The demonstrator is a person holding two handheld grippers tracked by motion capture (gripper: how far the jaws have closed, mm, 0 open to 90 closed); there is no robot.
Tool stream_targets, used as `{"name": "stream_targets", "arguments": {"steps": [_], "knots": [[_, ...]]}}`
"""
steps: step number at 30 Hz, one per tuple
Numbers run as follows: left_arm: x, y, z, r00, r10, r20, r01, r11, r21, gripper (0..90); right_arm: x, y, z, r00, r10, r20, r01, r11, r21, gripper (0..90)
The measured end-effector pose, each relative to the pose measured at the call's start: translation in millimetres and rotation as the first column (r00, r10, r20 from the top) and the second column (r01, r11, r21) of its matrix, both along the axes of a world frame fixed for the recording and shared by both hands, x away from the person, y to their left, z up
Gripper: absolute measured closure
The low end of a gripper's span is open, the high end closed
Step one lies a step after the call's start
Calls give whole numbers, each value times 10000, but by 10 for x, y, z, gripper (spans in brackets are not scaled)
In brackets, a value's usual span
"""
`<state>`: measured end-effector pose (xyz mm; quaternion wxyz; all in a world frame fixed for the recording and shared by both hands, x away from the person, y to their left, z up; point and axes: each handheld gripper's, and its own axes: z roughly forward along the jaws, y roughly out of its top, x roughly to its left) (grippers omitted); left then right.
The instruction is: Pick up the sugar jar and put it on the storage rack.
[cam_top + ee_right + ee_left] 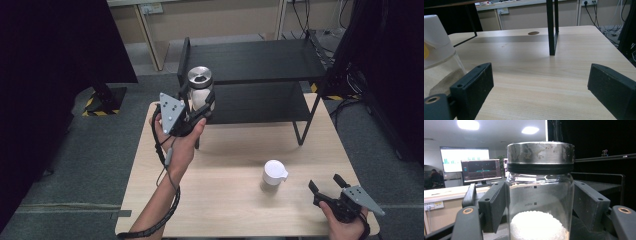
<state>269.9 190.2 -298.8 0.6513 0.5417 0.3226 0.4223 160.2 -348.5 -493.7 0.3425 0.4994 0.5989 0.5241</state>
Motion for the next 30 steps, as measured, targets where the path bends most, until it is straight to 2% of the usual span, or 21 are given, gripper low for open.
{"name": "stream_targets", "arguments": {"steps": [11,16,23,30], "knots": [[162,-37,235,9999,106,-32,-106,9999,-126,304,1,2,-3,10000,39,15,-39,10000,5,67],[289,-53,315,9994,333,-27,-333,9994,27,304,2,0,-2,10000,73,0,-73,10000,39,67],[489,-57,378,9981,548,-276,-547,9985,23,304,3,0,-2,10000,94,1,-94,10000,22,67],[687,-49,360,9971,588,-474,-587,9983,25,303,3,1,-1,9999,112,3,-112,9999,1,67]]}}
